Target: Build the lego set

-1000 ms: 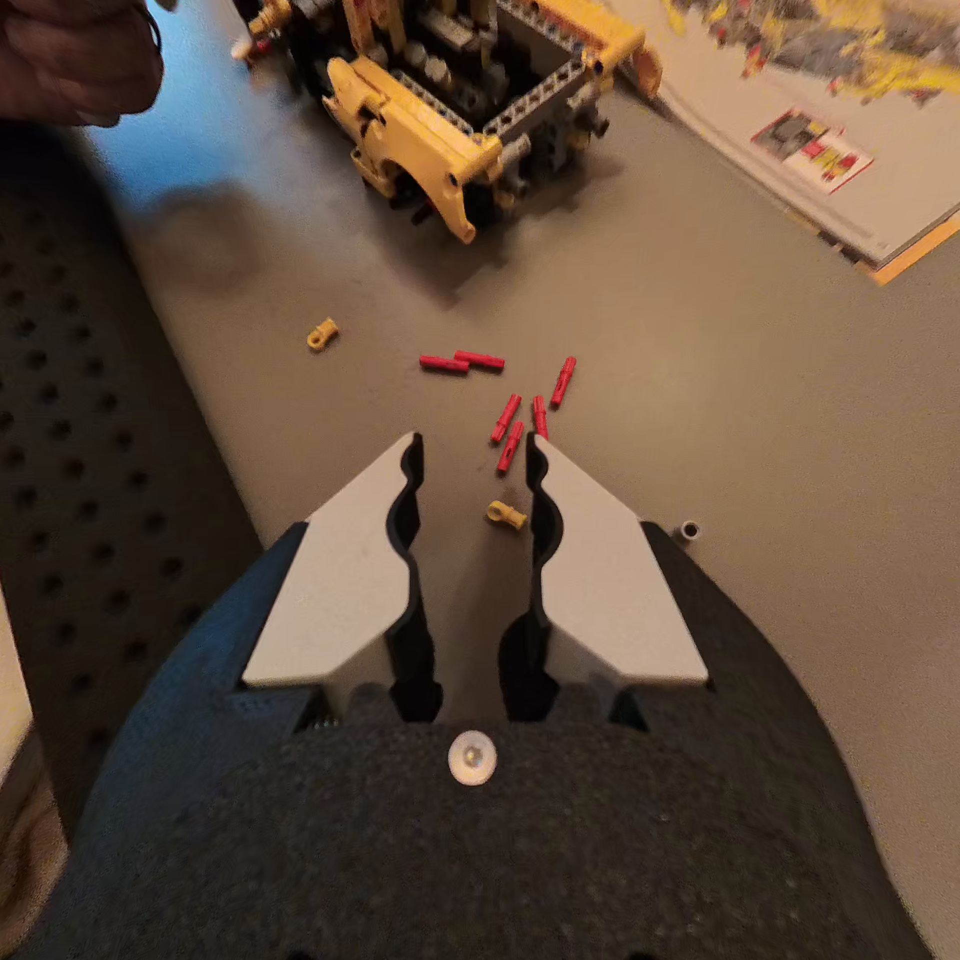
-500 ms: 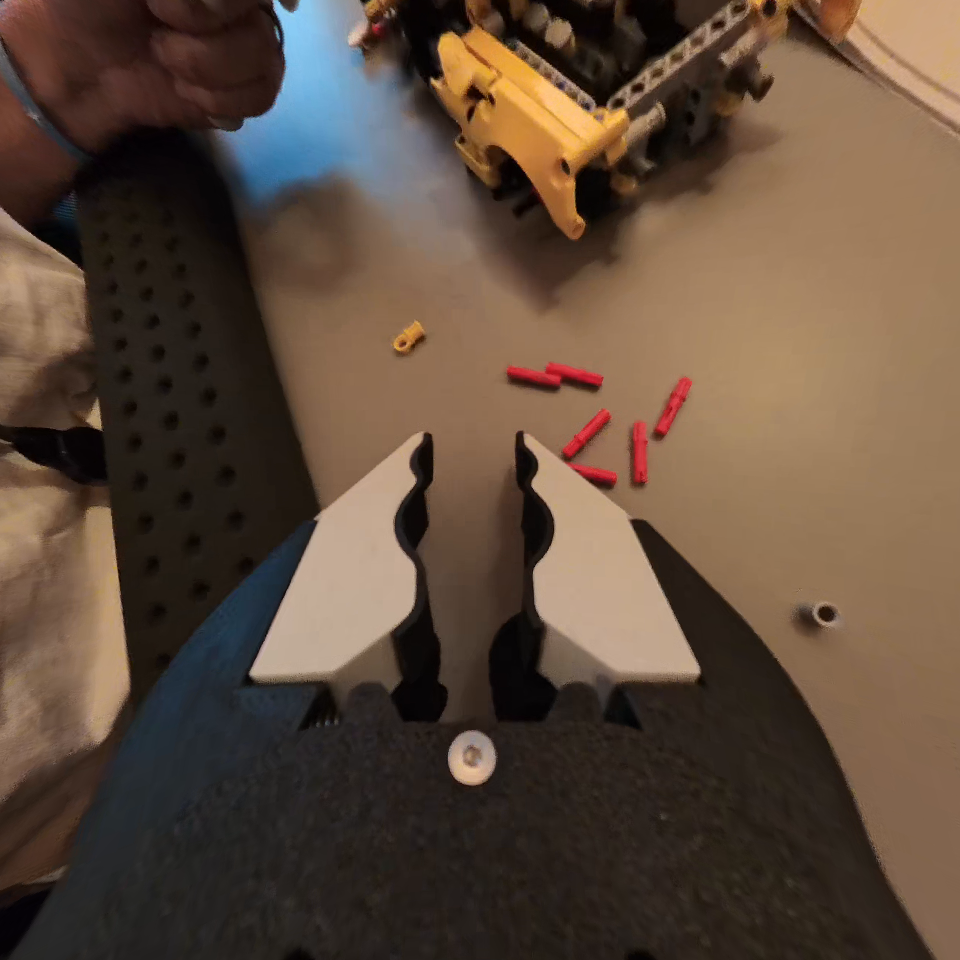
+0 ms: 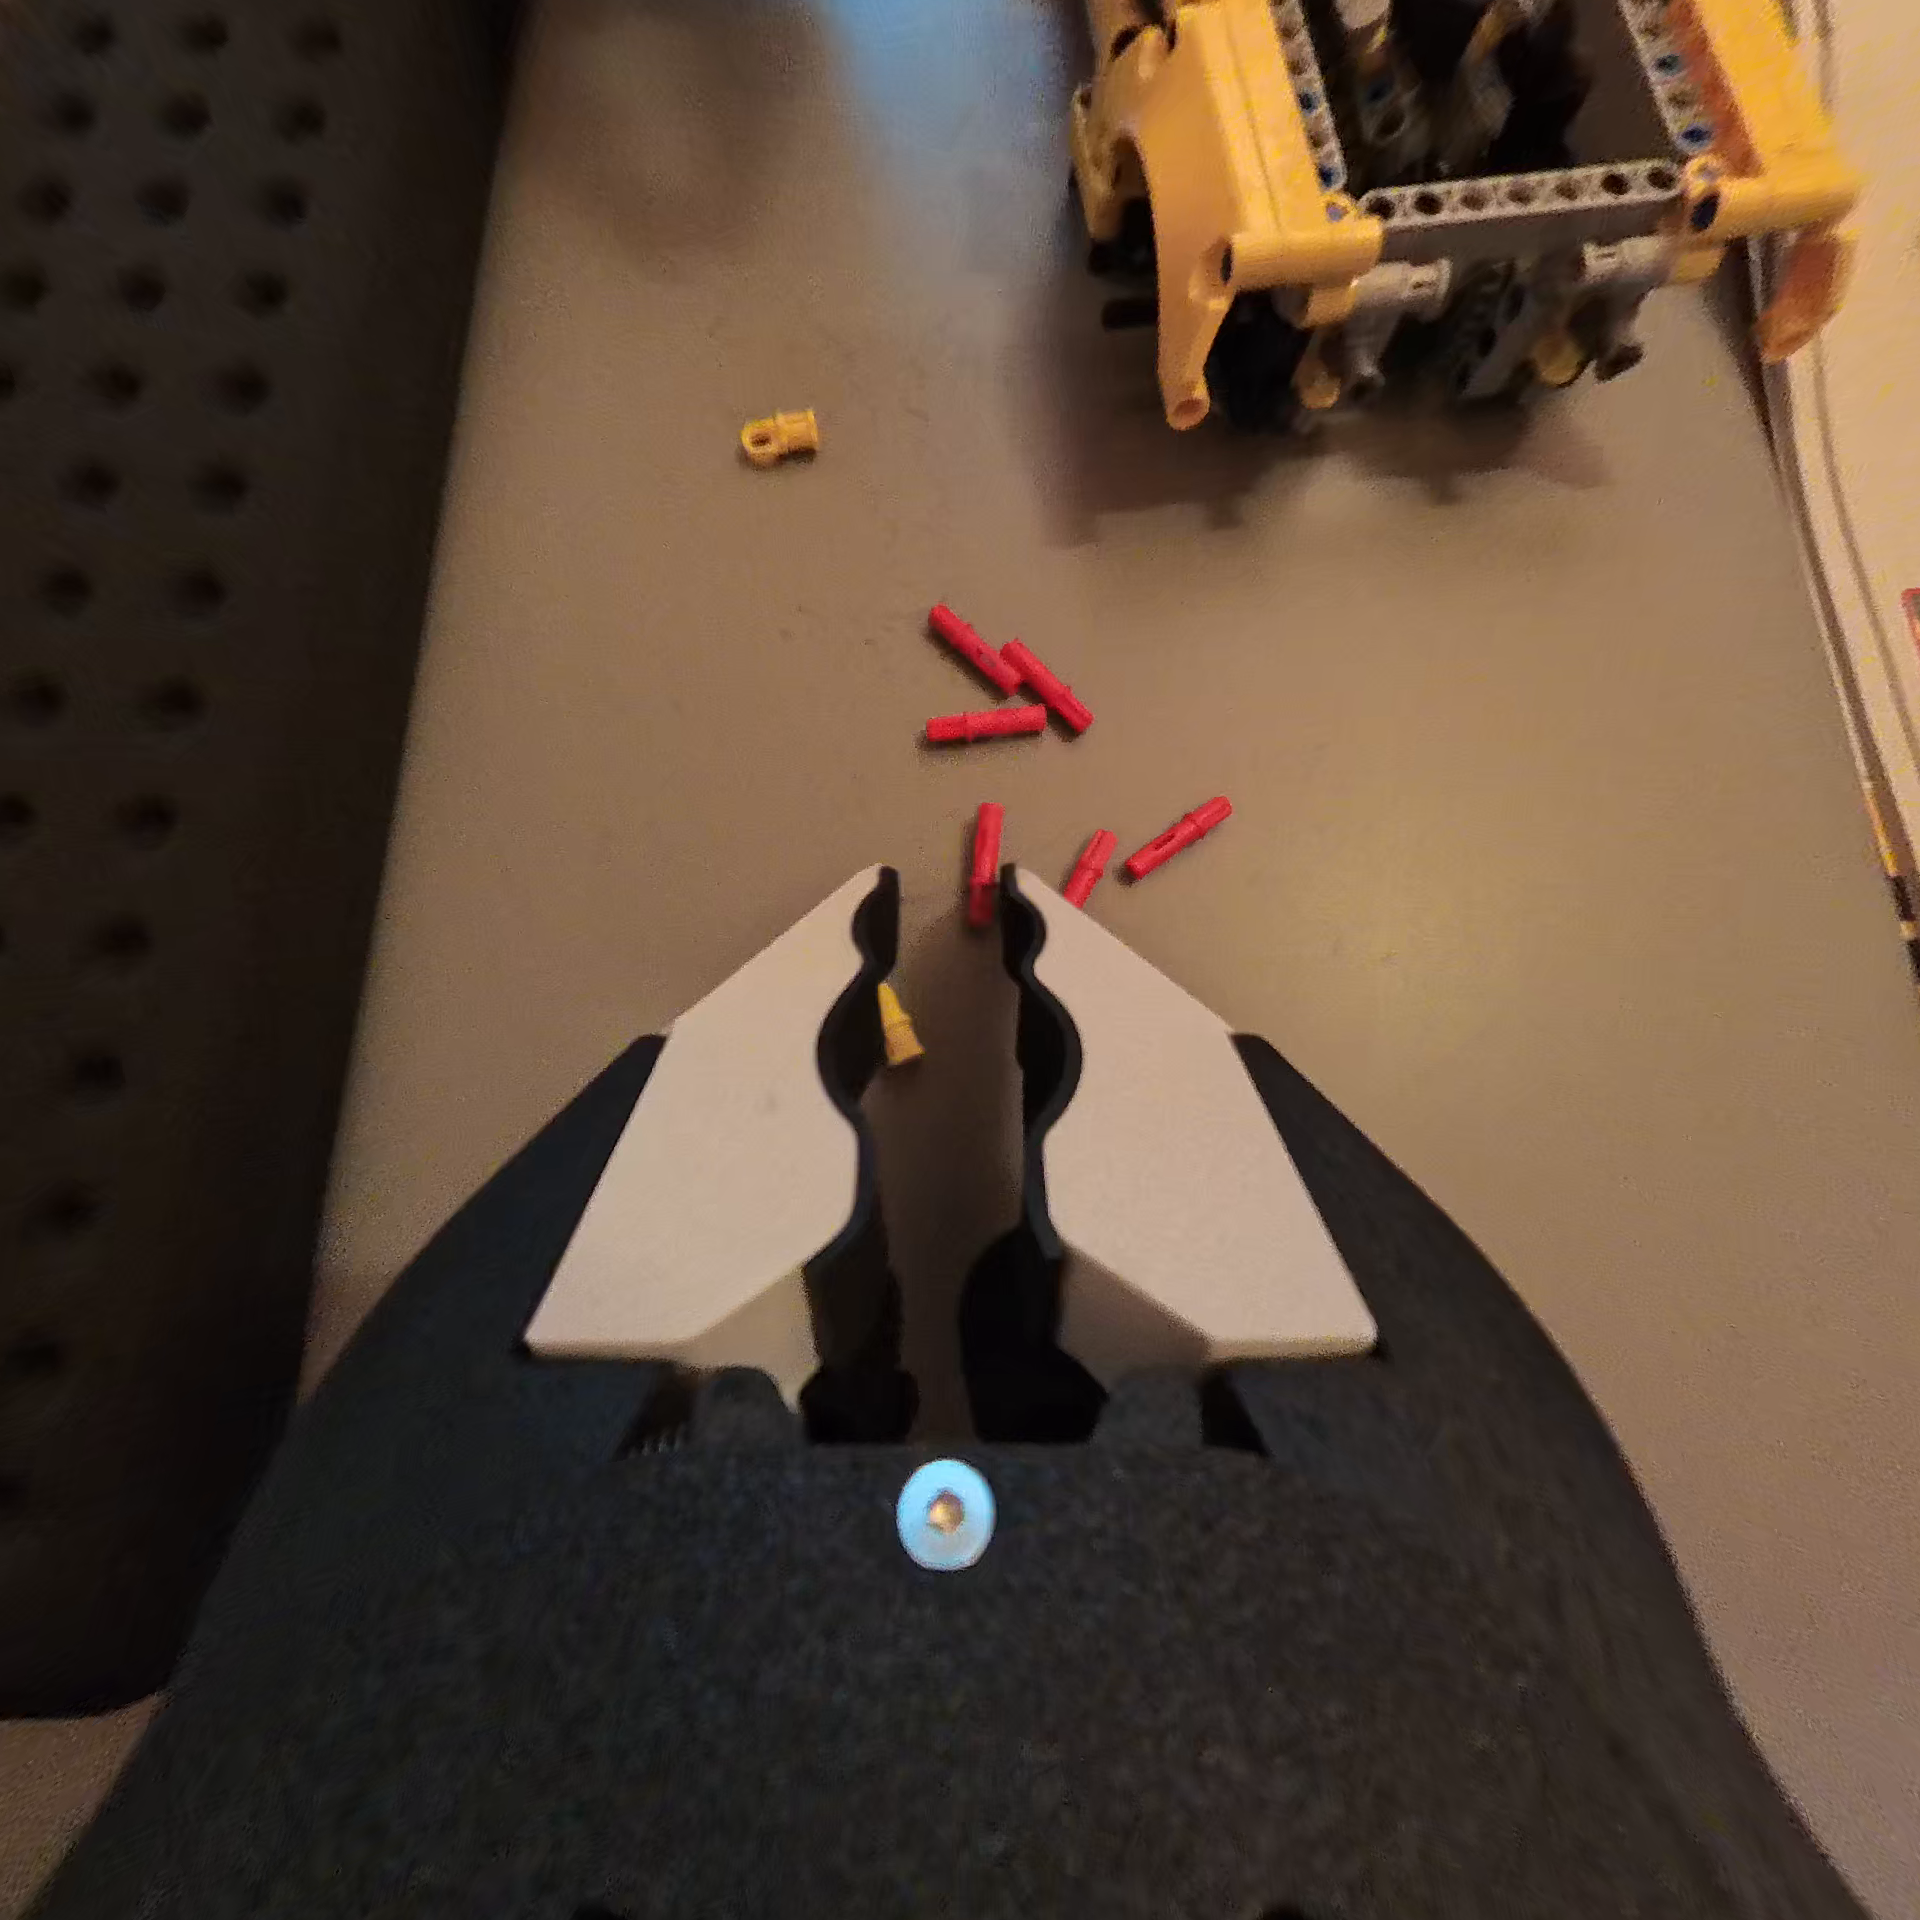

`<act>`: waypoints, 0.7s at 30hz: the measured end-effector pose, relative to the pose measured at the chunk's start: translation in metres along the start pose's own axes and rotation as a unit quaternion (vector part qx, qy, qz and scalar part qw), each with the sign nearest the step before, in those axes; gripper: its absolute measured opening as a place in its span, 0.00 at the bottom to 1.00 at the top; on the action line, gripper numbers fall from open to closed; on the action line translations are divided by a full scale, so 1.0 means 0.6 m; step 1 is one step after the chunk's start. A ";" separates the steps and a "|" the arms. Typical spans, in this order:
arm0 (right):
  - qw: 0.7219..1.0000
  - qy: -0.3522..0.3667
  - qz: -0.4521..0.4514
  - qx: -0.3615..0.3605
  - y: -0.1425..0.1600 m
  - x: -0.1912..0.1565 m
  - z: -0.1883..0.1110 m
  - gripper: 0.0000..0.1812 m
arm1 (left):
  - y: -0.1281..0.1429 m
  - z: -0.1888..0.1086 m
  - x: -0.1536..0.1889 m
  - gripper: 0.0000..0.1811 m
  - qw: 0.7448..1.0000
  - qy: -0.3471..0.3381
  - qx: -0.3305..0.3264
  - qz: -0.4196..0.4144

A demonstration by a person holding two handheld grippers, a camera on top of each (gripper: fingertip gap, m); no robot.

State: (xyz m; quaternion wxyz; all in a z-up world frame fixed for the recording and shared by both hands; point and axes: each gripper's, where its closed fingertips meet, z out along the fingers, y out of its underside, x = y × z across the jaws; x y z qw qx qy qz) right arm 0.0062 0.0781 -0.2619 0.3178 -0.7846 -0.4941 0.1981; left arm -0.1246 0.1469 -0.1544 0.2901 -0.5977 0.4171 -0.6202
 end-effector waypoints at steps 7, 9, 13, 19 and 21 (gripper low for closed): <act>0.999 0.023 -0.020 -0.016 -0.001 0.008 0.007 0.02 | 0.005 0.004 0.000 0.04 1.000 -0.003 -0.010 0.008; 0.999 0.030 0.004 -0.027 -0.001 0.009 0.006 0.02 | 0.005 0.005 0.001 0.04 1.000 -0.002 -0.010 0.008; 0.992 0.041 0.057 -0.102 0.008 0.003 -0.042 0.02 | 0.005 0.003 0.001 0.04 1.000 -0.001 -0.009 0.006; 0.854 0.055 0.290 -0.429 0.149 -0.026 -0.223 0.02 | 0.006 0.003 0.010 0.04 1.000 0.012 -0.008 -0.001; 0.801 0.041 0.328 -0.500 0.184 -0.046 -0.250 0.02 | 0.009 0.004 0.014 0.04 1.000 0.016 -0.010 0.000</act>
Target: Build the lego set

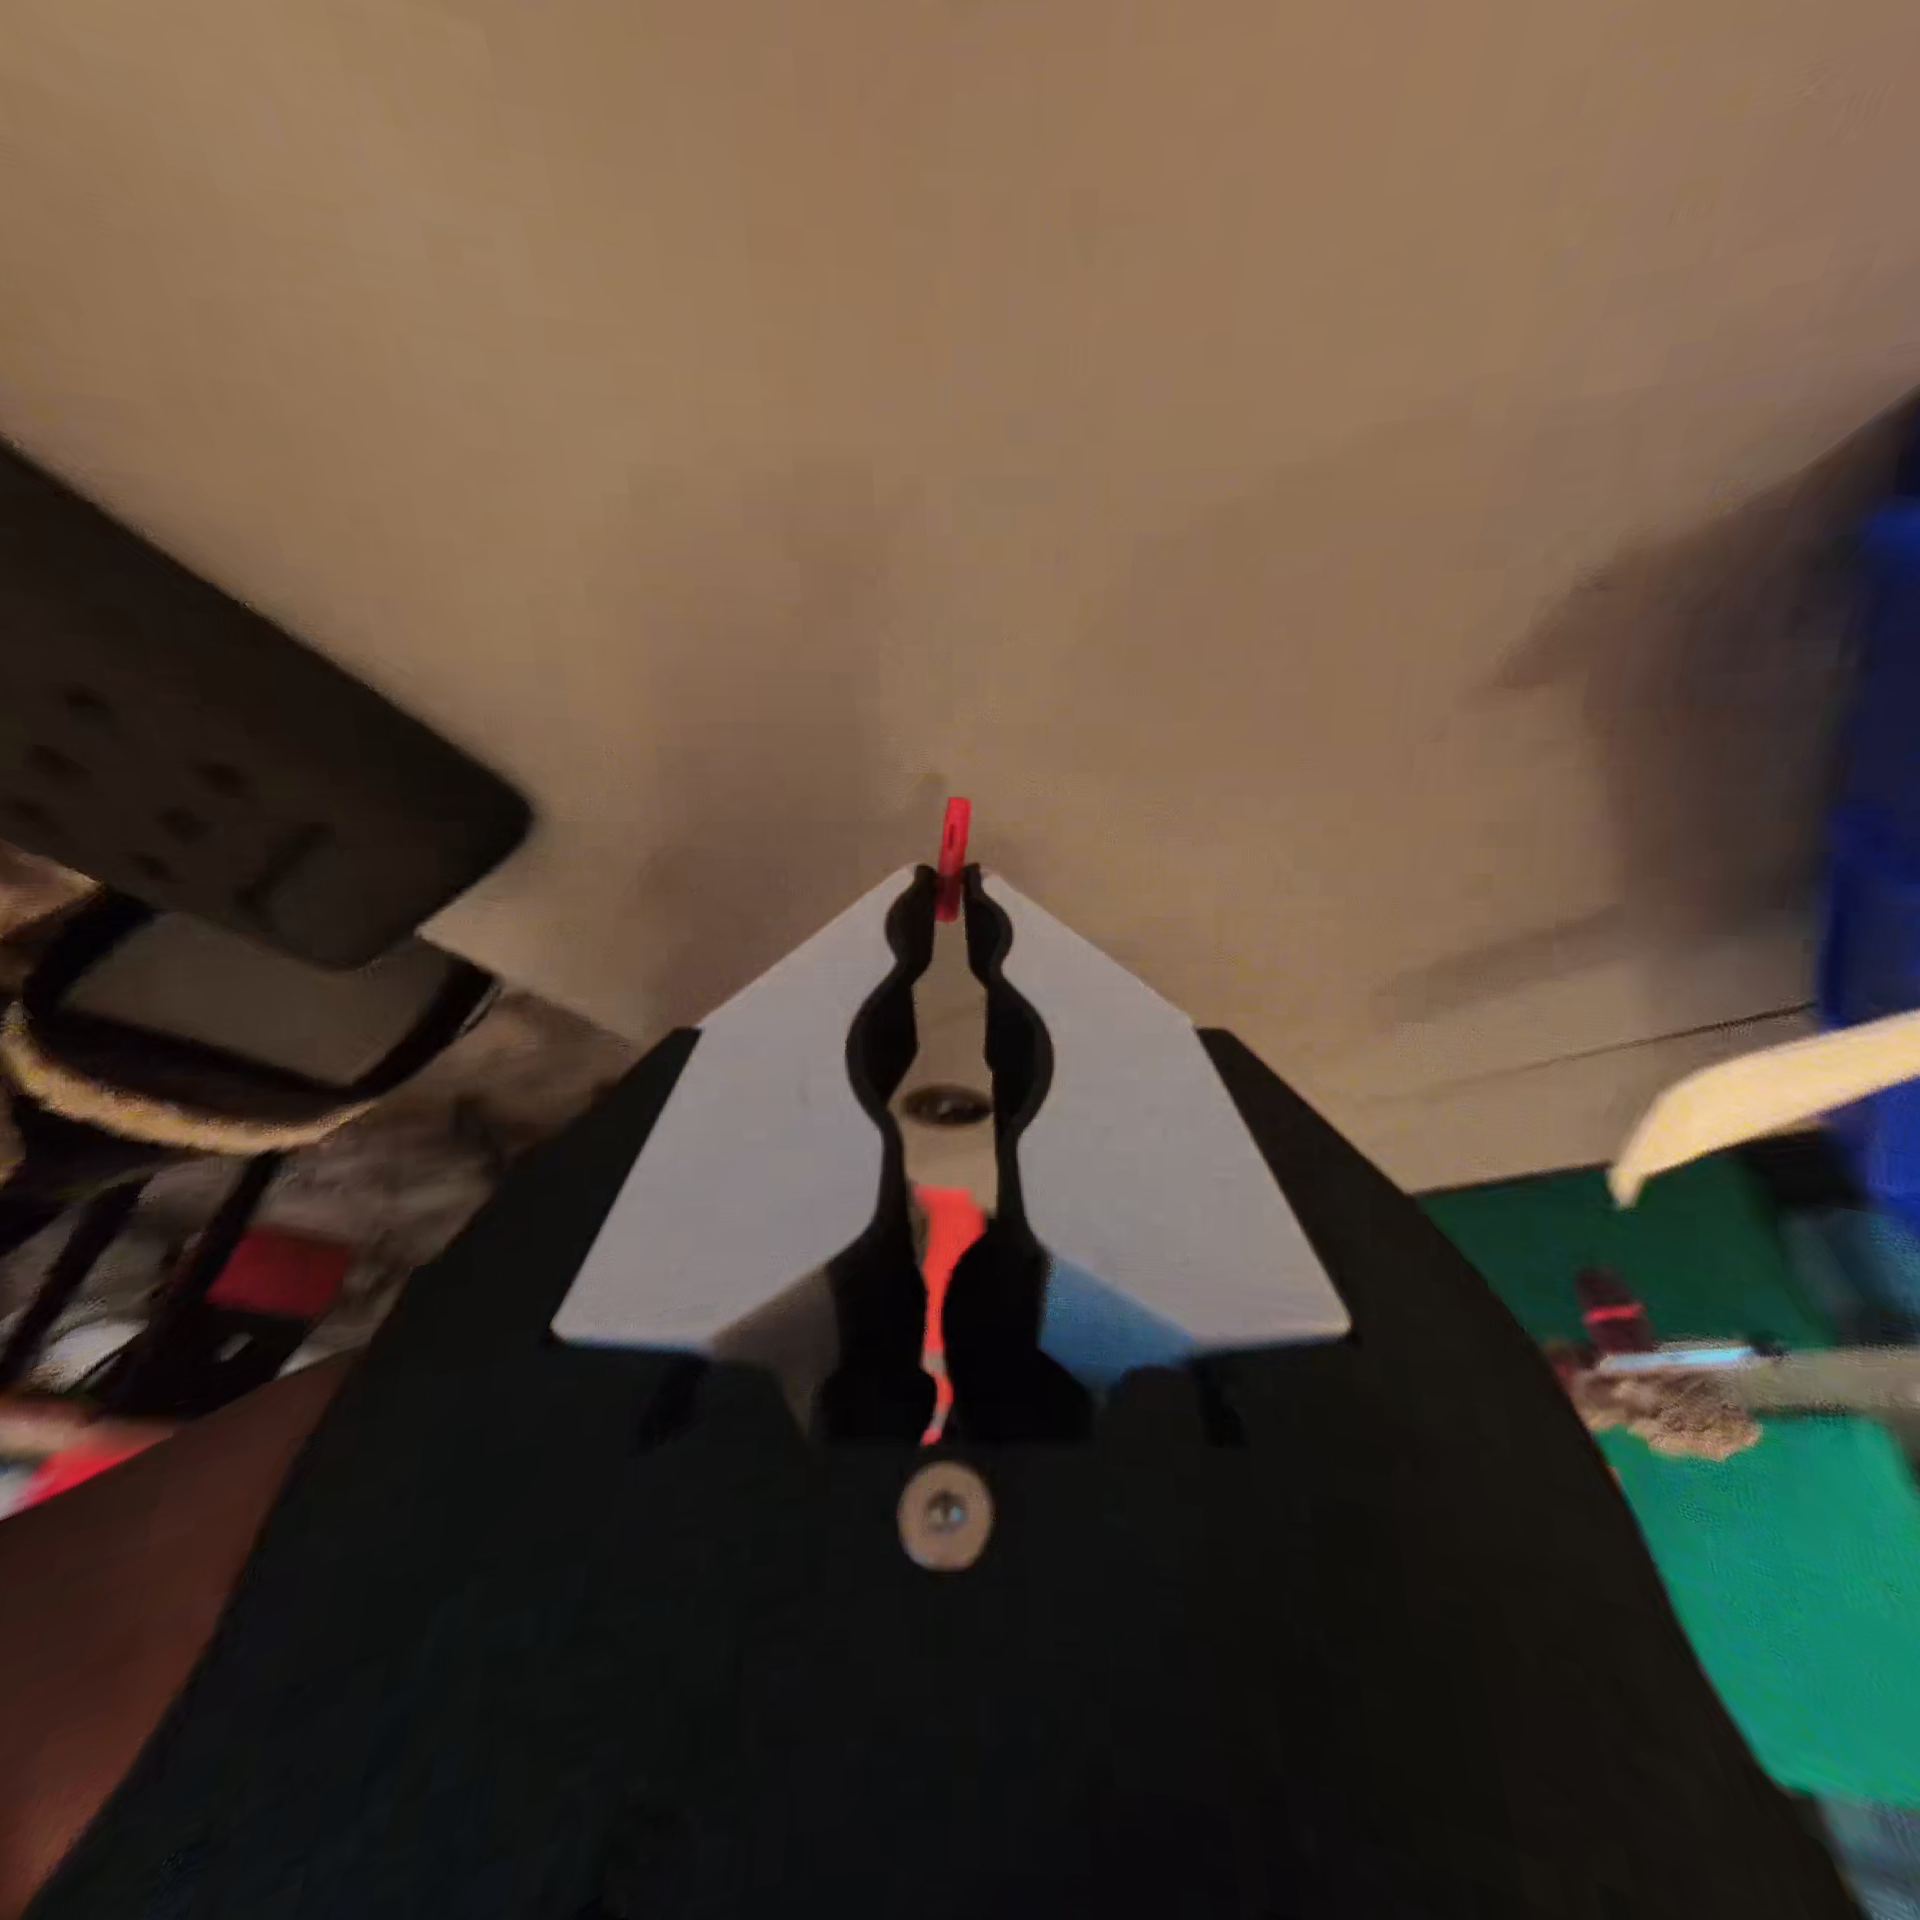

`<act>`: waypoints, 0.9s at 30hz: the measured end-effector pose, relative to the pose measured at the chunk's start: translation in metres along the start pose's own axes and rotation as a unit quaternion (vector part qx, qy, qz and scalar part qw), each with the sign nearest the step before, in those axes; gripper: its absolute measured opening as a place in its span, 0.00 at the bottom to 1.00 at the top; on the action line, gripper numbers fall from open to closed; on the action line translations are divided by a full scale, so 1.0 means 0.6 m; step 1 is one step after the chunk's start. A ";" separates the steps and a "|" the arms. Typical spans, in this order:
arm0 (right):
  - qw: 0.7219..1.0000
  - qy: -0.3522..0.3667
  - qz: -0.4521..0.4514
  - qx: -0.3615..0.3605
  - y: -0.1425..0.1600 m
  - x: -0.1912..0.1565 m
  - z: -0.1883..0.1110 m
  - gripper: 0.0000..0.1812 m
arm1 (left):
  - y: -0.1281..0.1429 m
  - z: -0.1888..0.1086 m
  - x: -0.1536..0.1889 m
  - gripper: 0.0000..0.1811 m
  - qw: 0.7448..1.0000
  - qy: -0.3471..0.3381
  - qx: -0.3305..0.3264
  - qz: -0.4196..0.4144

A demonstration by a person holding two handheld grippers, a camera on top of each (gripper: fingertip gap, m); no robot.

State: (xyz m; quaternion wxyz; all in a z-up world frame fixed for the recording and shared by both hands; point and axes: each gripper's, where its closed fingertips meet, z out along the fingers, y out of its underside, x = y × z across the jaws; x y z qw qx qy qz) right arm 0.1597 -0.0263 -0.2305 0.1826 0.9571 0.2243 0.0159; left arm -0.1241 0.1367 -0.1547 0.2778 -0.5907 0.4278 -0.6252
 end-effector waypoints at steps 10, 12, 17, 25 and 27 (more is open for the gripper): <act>0.985 -0.028 0.053 -0.163 0.060 0.018 0.056 0.02 | 0.005 -0.002 0.009 0.04 1.000 0.006 -0.001 0.001; 0.984 -0.032 0.057 -0.168 0.061 0.018 0.056 0.02 | 0.006 -0.001 0.010 0.04 1.000 0.008 -0.003 0.002; 0.984 -0.030 0.050 -0.166 0.058 0.019 0.055 0.02 | 0.005 -0.002 0.010 0.04 1.000 0.007 -0.002 0.001; 0.986 -0.021 0.035 -0.159 0.049 0.024 0.055 0.04 | 0.006 -0.001 0.010 0.03 1.000 0.007 -0.003 0.002; 0.987 -0.024 0.033 -0.155 0.045 0.023 0.057 0.08 | 0.006 -0.001 0.010 0.04 1.000 0.008 -0.003 0.002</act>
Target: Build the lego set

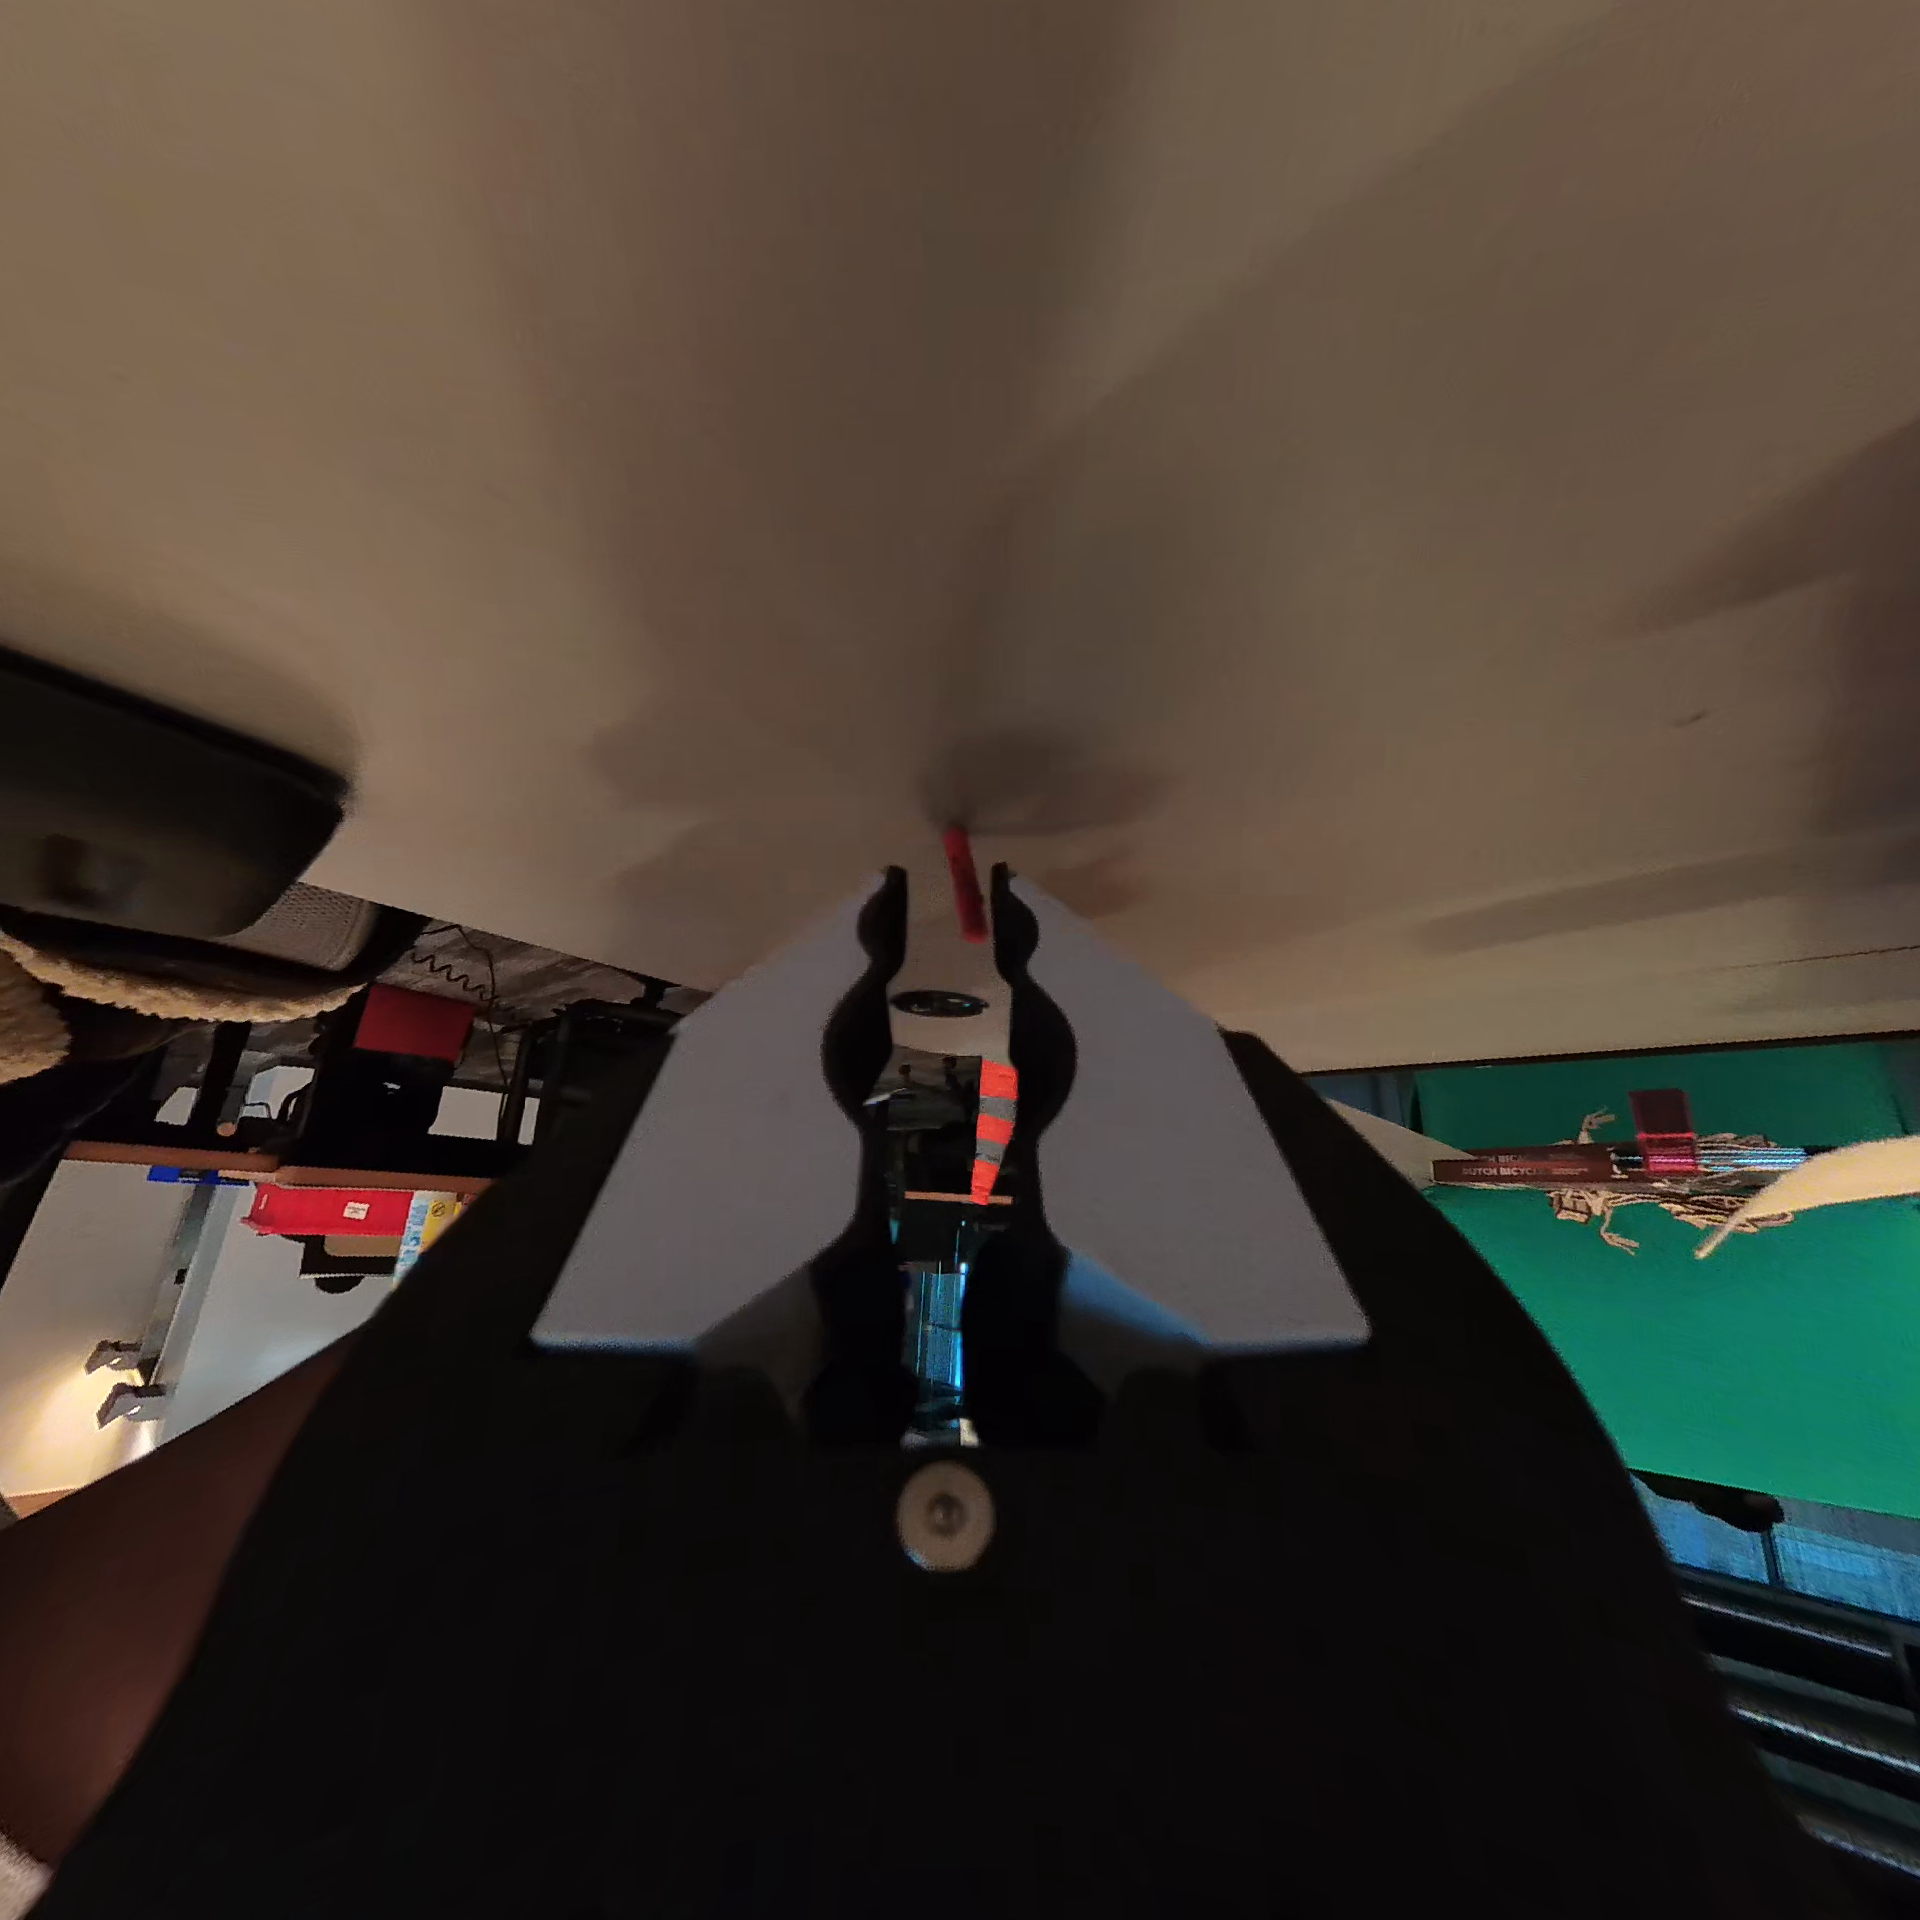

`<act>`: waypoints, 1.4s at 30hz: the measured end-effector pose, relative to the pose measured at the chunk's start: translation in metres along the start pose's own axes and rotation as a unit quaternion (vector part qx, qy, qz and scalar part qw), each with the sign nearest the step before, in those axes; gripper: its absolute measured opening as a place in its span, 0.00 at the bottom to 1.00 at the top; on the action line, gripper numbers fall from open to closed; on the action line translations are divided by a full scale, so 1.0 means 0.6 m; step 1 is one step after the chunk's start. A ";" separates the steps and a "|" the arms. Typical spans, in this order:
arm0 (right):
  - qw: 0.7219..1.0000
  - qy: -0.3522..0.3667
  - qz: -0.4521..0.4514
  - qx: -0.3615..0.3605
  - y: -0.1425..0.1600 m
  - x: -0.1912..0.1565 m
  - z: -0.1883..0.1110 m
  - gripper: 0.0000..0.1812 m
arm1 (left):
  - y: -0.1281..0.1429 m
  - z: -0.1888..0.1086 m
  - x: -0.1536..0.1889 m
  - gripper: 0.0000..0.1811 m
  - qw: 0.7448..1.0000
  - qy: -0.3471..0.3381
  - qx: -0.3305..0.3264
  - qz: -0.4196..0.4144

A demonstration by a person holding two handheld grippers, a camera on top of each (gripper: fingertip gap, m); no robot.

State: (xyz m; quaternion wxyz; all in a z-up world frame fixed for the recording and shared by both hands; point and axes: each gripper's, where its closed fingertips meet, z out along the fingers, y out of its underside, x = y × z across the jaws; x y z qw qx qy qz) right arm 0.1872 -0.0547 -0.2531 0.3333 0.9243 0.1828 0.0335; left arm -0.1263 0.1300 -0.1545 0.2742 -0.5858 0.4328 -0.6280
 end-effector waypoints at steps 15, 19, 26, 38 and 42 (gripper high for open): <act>0.968 -0.025 0.010 0.248 0.002 0.009 -0.032 0.10 | 0.000 0.000 -0.001 0.04 1.000 0.000 0.000 -0.001; 0.927 -0.071 0.024 0.369 -0.031 0.012 -0.031 0.12 | 0.001 0.002 0.000 0.04 1.000 0.001 -0.003 0.000; 0.911 -0.061 0.071 0.401 -0.032 0.045 -0.028 0.09 | 0.002 0.002 -0.001 0.04 1.000 -0.003 -0.004 0.003; 0.860 -0.071 0.020 0.505 -0.084 0.013 -0.088 0.01 | 0.005 0.004 0.000 0.04 1.000 -0.005 -0.009 0.008; 0.706 -0.145 -0.072 0.690 -0.155 -0.099 -0.248 0.01 | 0.005 0.007 -0.002 0.04 1.000 -0.010 -0.011 0.011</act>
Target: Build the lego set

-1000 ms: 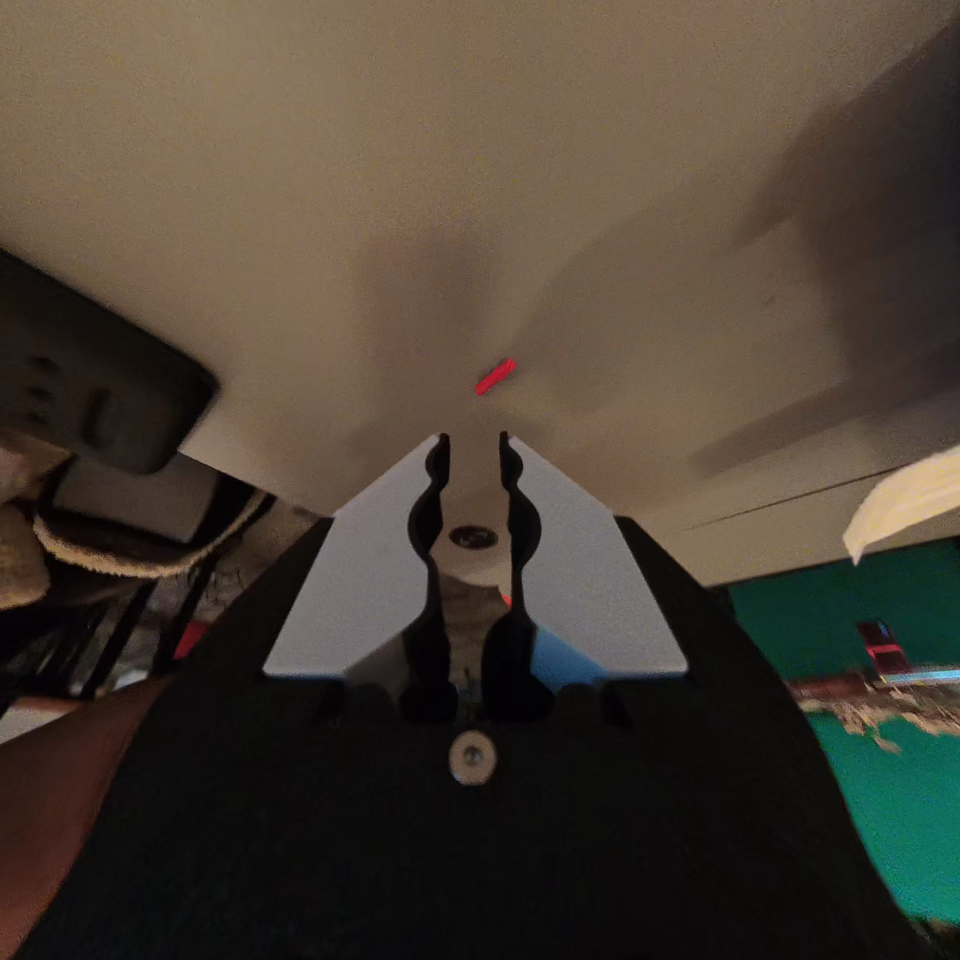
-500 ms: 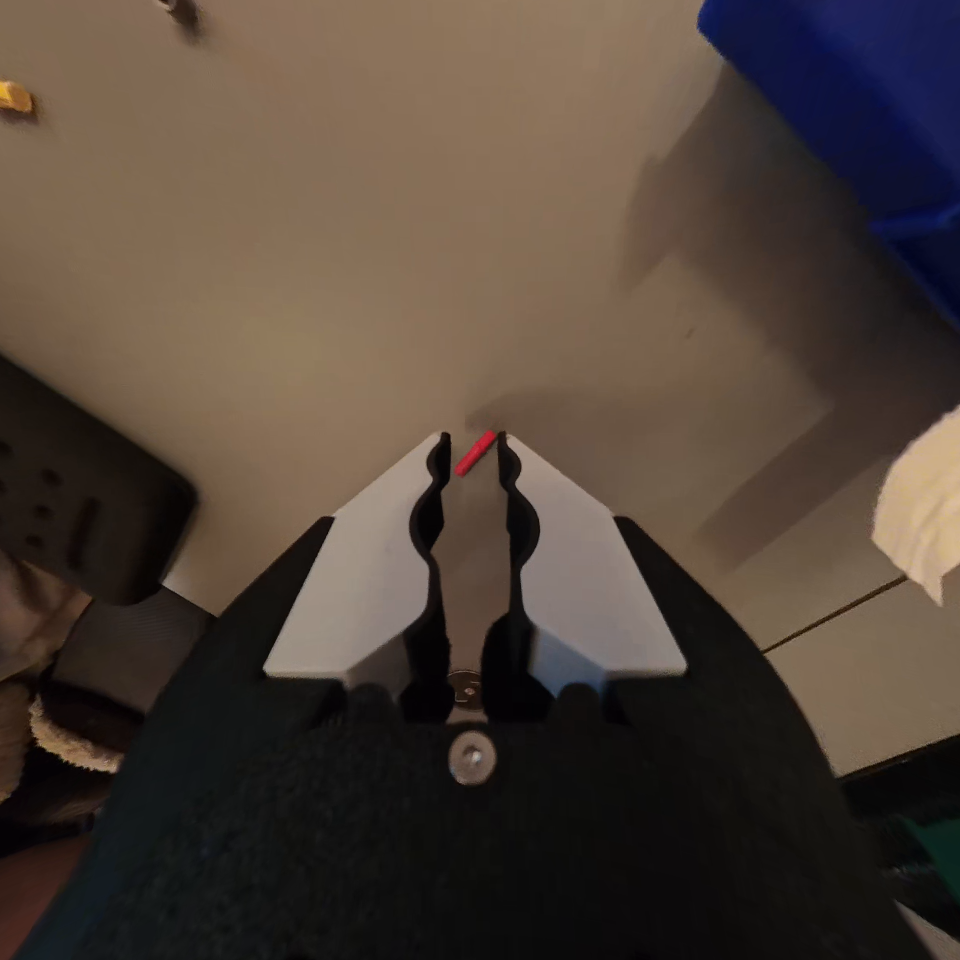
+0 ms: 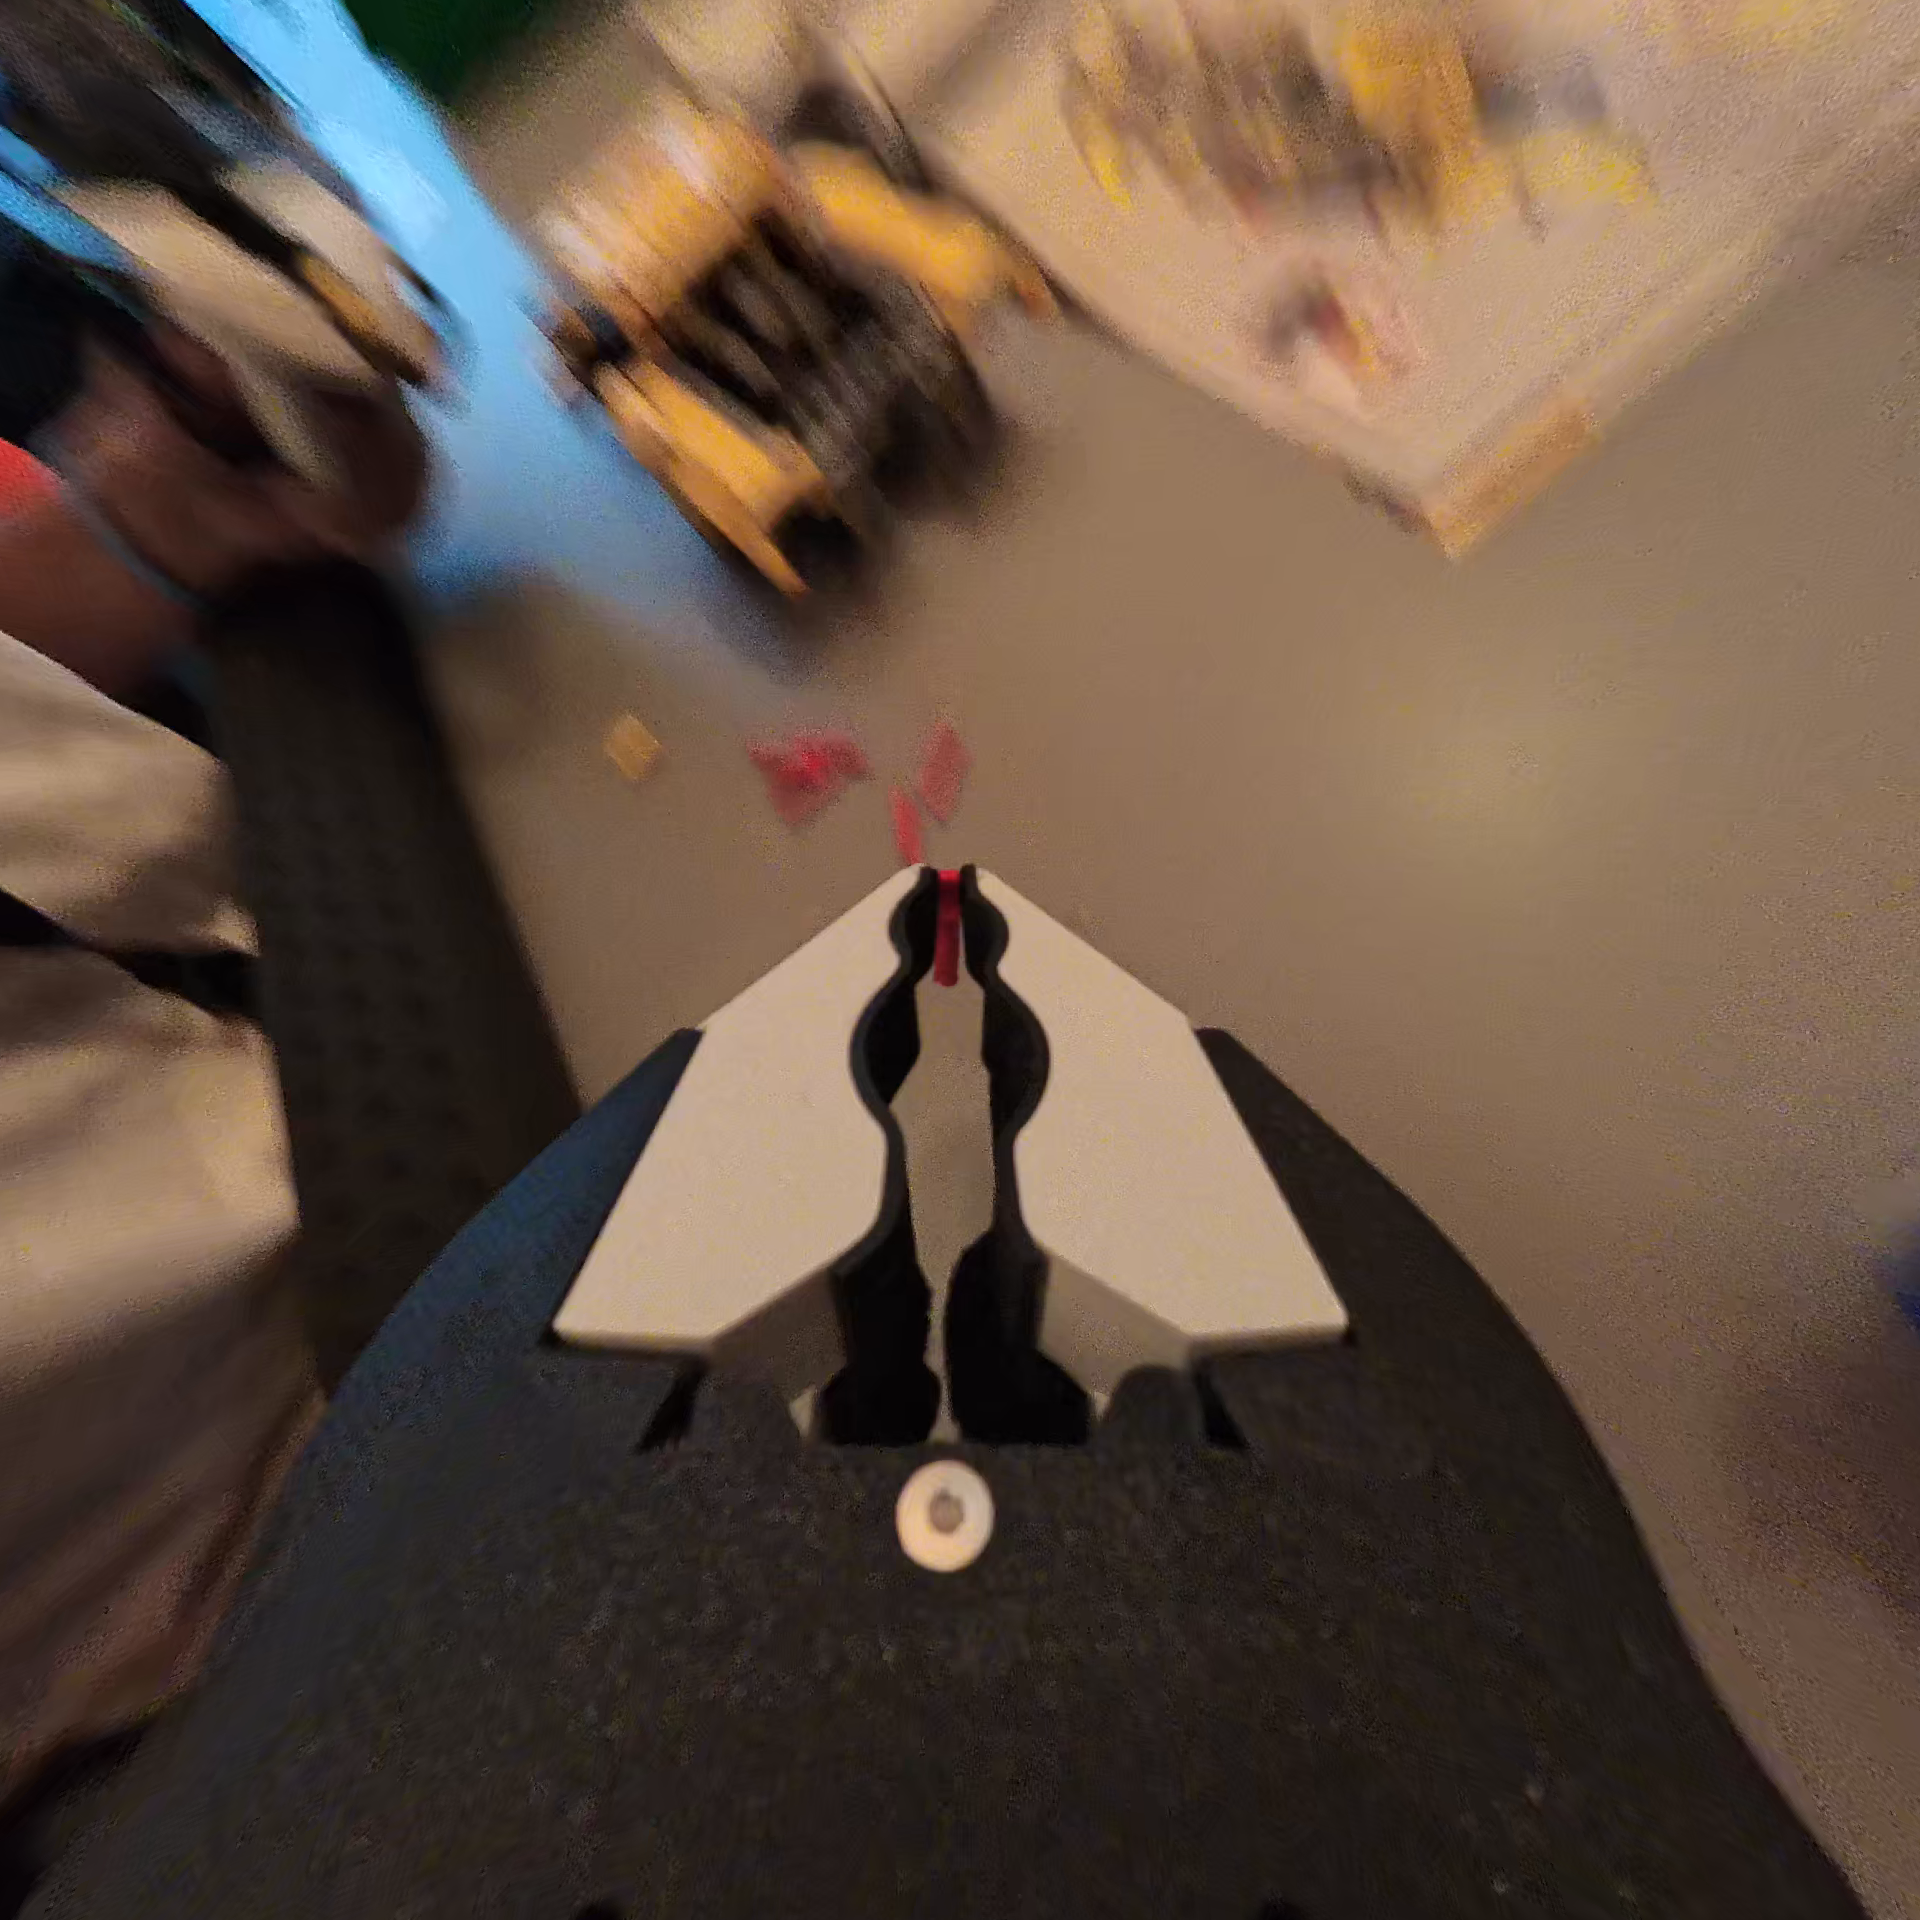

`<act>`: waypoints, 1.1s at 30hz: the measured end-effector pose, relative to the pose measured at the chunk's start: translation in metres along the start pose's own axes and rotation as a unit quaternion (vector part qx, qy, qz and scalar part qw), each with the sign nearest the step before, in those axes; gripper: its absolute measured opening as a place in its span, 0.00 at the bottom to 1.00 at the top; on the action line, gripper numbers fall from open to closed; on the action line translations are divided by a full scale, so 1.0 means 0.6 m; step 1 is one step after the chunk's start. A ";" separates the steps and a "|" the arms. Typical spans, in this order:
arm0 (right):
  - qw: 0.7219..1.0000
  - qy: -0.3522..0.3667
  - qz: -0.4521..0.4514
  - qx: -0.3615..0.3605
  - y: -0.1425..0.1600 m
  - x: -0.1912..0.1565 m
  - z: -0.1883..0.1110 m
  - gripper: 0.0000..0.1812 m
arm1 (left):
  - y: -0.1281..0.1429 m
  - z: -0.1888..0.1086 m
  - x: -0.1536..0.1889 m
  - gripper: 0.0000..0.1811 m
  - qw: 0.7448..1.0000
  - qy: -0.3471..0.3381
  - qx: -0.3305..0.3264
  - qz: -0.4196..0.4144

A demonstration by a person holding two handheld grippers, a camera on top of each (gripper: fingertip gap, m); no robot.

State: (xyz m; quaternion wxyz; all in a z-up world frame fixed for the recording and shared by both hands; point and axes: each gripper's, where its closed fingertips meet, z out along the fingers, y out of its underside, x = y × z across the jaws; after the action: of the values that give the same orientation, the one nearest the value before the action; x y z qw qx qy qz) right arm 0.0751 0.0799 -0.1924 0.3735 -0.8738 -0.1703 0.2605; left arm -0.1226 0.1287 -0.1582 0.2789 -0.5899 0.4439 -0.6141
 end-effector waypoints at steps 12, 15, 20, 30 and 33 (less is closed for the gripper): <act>0.928 -0.216 0.008 0.303 -0.208 -0.249 0.177 0.01 | -0.008 -0.002 0.012 0.04 0.999 -0.003 0.014 0.041; 0.926 -0.224 0.022 0.304 -0.205 -0.257 0.184 0.01 | -0.010 -0.001 0.015 0.04 0.999 -0.001 0.015 0.046; 0.924 -0.235 0.035 0.301 -0.192 -0.270 0.193 0.01 | -0.013 -0.003 0.016 0.03 0.999 -0.002 0.022 0.046; 0.924 -0.239 0.038 0.295 -0.170 -0.266 0.179 0.01 | -0.027 -0.014 0.016 0.03 0.999 0.013 0.049 0.017; 0.932 -0.226 0.036 0.280 -0.170 -0.256 0.170 0.01 | -0.024 -0.012 0.015 0.03 0.999 0.009 0.043 0.023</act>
State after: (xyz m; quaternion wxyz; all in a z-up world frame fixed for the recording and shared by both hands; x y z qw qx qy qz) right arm -0.1188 0.1293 -0.1257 0.5449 -0.6573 -0.1394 0.5016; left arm -0.1281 0.1287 -0.1406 0.3144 -0.5614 0.4331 -0.6311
